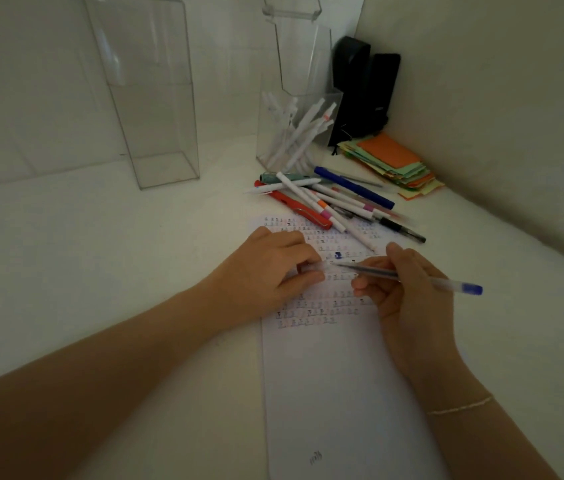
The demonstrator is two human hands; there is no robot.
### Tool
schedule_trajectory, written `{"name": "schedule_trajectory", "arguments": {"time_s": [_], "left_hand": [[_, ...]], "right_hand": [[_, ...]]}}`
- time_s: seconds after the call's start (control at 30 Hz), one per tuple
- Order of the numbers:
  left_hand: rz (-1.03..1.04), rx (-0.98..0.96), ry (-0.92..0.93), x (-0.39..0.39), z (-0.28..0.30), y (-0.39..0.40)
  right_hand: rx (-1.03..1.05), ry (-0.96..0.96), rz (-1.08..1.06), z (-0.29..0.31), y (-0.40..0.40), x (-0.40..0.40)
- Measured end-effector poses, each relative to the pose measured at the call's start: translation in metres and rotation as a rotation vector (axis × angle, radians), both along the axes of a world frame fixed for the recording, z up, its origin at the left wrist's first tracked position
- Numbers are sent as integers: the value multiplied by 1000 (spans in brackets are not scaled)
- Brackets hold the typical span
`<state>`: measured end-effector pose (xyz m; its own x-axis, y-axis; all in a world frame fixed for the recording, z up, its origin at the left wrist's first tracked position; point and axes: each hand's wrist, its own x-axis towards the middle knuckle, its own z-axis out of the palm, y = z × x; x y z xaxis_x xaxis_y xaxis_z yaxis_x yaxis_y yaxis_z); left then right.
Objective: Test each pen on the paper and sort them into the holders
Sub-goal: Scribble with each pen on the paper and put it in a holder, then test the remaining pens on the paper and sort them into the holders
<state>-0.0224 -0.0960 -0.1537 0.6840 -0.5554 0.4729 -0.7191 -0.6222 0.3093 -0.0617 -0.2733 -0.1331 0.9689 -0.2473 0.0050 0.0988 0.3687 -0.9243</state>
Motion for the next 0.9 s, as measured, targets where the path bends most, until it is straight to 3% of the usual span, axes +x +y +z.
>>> {"name": "schedule_trajectory", "arguments": {"time_s": [0.5, 0.73, 0.9], "left_hand": [[-78, 53, -69, -7, 5, 2], [-53, -204, 81, -21, 15, -8], [37, -526, 244, -26, 17, -14]], "right_hand": [[-266, -12, 99, -6, -2, 1], [-554, 55, 101, -1, 5, -6], [-579, 27, 154, 9, 21, -8]]}}
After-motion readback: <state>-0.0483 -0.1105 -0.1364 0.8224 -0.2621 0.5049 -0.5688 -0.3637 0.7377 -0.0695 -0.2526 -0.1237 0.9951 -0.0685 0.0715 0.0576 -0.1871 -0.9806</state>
